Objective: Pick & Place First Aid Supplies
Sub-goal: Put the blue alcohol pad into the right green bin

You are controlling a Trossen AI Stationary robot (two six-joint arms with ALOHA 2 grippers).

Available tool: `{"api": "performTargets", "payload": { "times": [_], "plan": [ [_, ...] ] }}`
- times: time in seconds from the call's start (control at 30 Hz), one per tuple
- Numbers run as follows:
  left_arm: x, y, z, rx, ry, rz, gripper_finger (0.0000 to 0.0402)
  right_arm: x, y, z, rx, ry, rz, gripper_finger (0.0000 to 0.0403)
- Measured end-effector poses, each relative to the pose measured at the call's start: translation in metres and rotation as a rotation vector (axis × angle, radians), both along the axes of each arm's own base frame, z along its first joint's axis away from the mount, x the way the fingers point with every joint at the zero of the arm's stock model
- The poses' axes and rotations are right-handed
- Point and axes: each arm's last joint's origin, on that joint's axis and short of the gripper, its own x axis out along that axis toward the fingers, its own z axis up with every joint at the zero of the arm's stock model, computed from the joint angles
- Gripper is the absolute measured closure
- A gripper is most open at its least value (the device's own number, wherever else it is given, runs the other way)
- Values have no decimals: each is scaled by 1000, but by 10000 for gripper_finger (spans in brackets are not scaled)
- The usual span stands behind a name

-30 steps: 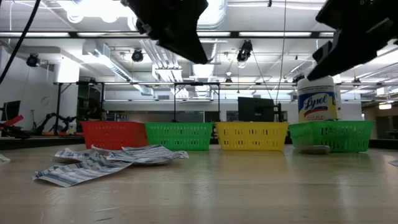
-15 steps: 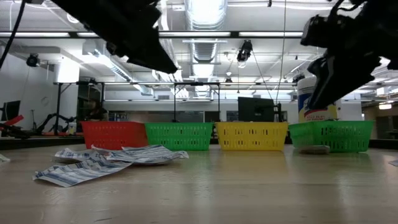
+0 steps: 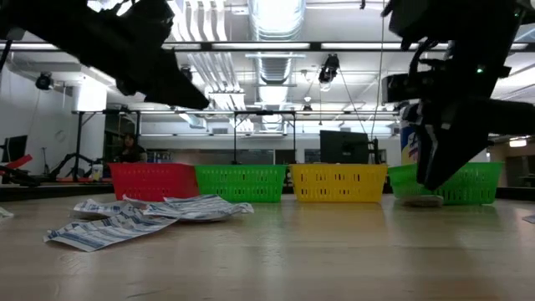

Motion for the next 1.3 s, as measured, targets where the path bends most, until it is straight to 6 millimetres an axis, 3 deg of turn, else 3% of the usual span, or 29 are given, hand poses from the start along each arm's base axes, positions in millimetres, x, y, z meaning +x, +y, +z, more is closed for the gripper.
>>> {"api": "performTargets", "payload": {
  "times": [0.43, 0.87, 1.0, 1.3],
  "plan": [
    [-8, 3, -13, 7, 16, 1, 281, 9, -18, -6, 74, 28, -94, 265],
    [-9, 4, -15, 6, 14, 2, 281, 15, -23, -26, 63, 109, -104, 272],
    [-10, 4, -17, -3, -6, 2, 281, 15, -23, -24, 68, 100, -104, 296],
    [-11, 5, -18, -7, -16, 2, 281, 13, -24, -22, 57, 95, -105, 389]
  ]
}}
